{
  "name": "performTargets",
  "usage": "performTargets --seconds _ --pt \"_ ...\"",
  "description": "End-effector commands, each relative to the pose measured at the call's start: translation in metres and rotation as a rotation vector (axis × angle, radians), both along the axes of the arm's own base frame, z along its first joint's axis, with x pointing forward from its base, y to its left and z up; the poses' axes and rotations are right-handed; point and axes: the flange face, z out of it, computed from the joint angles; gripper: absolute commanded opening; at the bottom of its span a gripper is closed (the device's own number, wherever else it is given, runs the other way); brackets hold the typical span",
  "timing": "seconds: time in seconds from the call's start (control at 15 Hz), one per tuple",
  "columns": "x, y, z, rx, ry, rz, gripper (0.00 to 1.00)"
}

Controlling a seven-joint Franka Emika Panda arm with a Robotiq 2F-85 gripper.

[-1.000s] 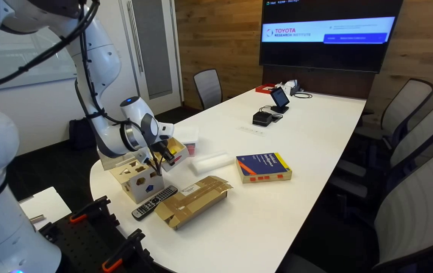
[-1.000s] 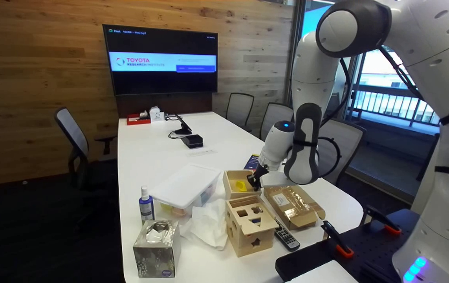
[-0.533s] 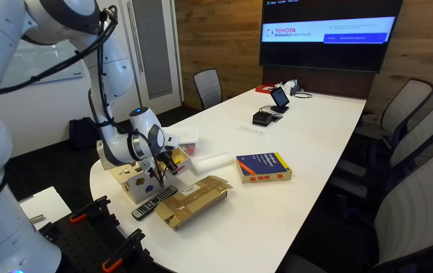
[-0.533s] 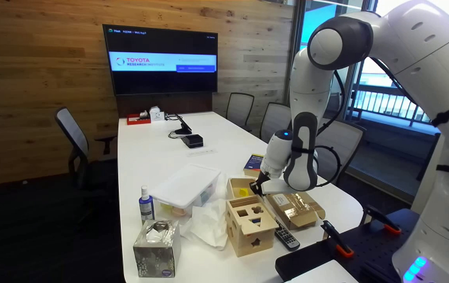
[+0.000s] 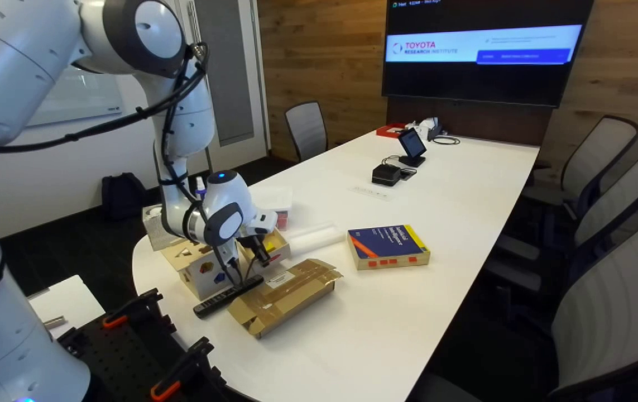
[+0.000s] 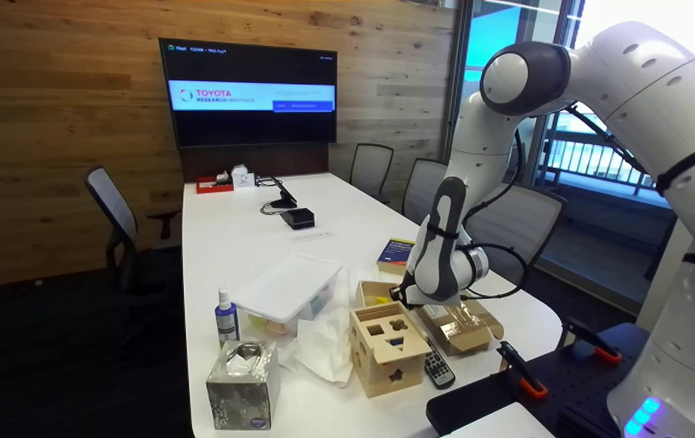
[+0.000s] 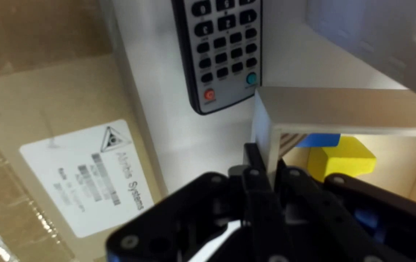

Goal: Move the small crate closer to the cube-shaped object

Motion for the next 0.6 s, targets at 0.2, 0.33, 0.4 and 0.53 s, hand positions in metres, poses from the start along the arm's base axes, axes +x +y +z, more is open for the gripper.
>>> performTargets --seconds 0.2,0.33,0.4,0.53 --pt "0.025 -0.011 -0.001 -0.005 0.035 0.017 0.02" --pt "0.032 -0.01 -0.002 0.001 0.052 0.03 0.02" --pt "0.036 -0.009 -0.002 0.005 0.066 0.037 0.02" --pt "0.04 -0.006 -0.002 0.013 0.099 0.039 0.02"
